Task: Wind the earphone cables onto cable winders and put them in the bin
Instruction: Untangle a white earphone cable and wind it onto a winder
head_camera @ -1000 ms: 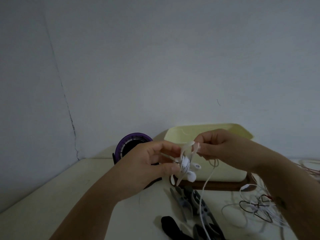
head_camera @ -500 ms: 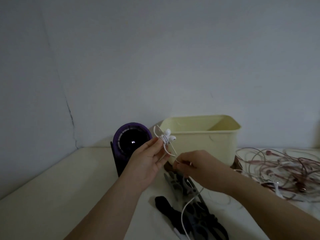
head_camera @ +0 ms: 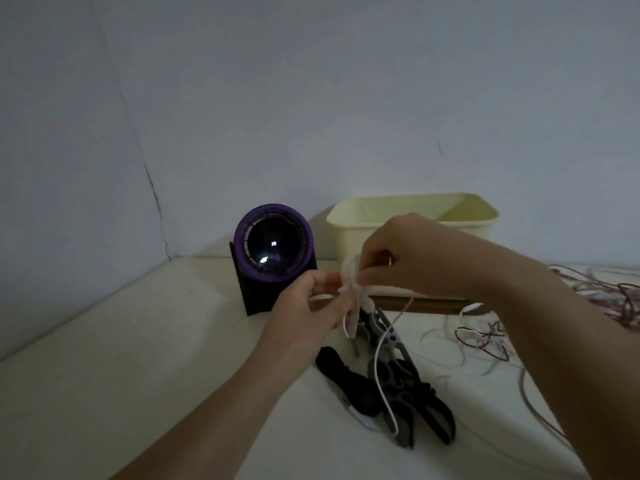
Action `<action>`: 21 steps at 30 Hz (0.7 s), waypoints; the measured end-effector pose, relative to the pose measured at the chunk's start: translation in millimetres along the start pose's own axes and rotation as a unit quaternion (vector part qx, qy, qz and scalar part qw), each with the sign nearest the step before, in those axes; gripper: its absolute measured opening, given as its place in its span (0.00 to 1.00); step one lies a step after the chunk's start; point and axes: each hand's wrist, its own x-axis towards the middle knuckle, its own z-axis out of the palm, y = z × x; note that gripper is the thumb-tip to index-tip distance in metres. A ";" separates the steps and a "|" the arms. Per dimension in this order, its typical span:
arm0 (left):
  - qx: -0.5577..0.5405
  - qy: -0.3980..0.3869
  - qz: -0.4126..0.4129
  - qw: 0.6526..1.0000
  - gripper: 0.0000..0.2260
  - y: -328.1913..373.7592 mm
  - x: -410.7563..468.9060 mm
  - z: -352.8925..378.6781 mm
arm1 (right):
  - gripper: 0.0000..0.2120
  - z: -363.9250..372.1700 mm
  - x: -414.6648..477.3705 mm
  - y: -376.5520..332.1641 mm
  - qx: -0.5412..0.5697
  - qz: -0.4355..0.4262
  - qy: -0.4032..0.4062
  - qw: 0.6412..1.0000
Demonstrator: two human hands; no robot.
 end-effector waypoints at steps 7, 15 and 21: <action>0.015 -0.045 0.023 0.999 0.09 5.4 -4.1 0.1 | 0.06 -2.1 -5.5 14.9 0.092 -0.023 0.079 0.992; -0.047 -0.062 -0.022 0.997 0.18 11.6 -8.0 -2.9 | 0.06 3.1 -7.8 3.8 0.135 -0.065 0.098 0.984; -0.200 -0.068 -0.093 0.973 0.15 19.7 -6.3 -5.3 | 0.06 -3.9 -12.4 -2.3 0.178 -0.071 0.109 0.975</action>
